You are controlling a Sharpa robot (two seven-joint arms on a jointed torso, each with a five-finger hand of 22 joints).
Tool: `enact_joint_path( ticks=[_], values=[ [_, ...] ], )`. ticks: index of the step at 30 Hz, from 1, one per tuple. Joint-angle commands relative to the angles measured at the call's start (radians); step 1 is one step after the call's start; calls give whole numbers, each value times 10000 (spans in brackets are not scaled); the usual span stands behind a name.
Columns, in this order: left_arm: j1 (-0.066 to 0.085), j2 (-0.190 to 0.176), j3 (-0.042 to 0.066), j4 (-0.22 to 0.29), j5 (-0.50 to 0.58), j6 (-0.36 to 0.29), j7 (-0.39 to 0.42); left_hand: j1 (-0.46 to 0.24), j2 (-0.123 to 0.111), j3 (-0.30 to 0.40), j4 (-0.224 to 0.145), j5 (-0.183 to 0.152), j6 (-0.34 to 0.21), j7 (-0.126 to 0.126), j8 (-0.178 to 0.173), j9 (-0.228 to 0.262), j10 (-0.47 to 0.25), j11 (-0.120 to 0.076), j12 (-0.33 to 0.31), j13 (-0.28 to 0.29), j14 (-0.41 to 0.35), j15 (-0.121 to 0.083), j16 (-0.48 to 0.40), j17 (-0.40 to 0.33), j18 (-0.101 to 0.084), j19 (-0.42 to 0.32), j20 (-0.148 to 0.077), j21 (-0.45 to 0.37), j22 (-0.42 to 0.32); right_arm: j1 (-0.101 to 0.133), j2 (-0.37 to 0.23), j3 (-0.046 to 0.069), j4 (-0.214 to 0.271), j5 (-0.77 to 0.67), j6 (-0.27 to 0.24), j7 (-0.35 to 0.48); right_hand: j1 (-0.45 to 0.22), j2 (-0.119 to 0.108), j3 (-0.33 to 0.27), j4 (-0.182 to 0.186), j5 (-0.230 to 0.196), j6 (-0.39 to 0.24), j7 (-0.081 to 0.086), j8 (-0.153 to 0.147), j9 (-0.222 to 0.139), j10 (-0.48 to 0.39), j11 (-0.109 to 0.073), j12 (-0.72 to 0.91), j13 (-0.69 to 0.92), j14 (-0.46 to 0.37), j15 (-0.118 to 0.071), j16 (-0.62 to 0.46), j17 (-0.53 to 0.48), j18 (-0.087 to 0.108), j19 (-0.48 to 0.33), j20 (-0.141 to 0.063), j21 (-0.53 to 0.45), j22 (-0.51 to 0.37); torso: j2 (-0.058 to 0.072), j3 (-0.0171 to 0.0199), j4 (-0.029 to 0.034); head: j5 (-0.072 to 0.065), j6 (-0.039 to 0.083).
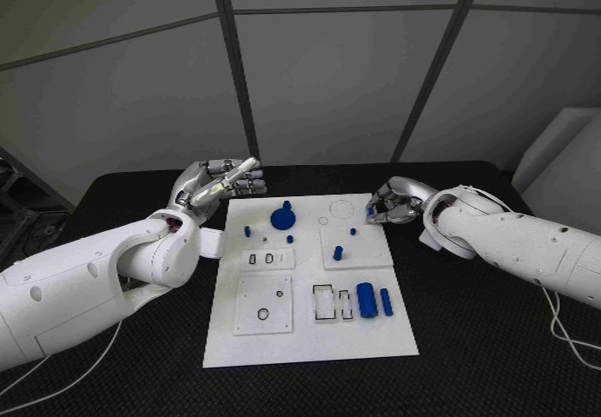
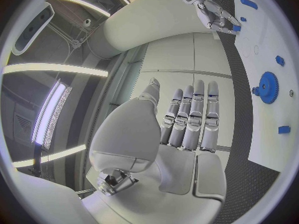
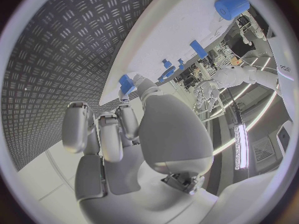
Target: Assemble the parts on the task board
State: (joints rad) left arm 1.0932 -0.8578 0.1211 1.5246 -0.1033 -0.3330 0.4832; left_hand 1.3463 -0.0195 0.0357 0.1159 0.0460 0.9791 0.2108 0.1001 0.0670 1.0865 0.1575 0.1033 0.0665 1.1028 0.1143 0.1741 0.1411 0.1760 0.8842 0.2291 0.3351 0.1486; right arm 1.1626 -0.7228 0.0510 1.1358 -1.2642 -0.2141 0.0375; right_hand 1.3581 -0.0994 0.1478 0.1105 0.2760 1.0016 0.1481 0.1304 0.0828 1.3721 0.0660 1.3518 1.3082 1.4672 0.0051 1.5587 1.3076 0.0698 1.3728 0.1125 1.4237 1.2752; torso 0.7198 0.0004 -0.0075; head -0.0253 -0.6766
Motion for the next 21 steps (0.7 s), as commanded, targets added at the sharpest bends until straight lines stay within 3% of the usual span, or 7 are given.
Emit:
enact_joint_path(
  ticks=[1,21],
  values=[
    [10,10,7,6,-55,125,53,8,102,0,-75,25,33,13,-37,2,68,10,-57,10,-34,27,-37,10,61,-51,18,-33,-10,13,29,4,-13,-66,-17,-84,-20,102,-15,18,60,81,-2,52,9,94,-11,54,18,982,-86,22,2405,-53,44,-35,54,8,0,-3,9,1,-9],
    [9,-9,7,16,-55,143,29,8,102,0,-75,25,33,13,-37,2,68,10,-57,10,-34,27,-37,10,61,-51,18,-33,-10,13,38,4,-76,-148,-41,-201,41,126,24,-33,74,140,-35,80,4,75,-47,25,-11,985,-121,28,2419,-56,55,-68,59,22,2,4,4,-6,-29]
  ],
)
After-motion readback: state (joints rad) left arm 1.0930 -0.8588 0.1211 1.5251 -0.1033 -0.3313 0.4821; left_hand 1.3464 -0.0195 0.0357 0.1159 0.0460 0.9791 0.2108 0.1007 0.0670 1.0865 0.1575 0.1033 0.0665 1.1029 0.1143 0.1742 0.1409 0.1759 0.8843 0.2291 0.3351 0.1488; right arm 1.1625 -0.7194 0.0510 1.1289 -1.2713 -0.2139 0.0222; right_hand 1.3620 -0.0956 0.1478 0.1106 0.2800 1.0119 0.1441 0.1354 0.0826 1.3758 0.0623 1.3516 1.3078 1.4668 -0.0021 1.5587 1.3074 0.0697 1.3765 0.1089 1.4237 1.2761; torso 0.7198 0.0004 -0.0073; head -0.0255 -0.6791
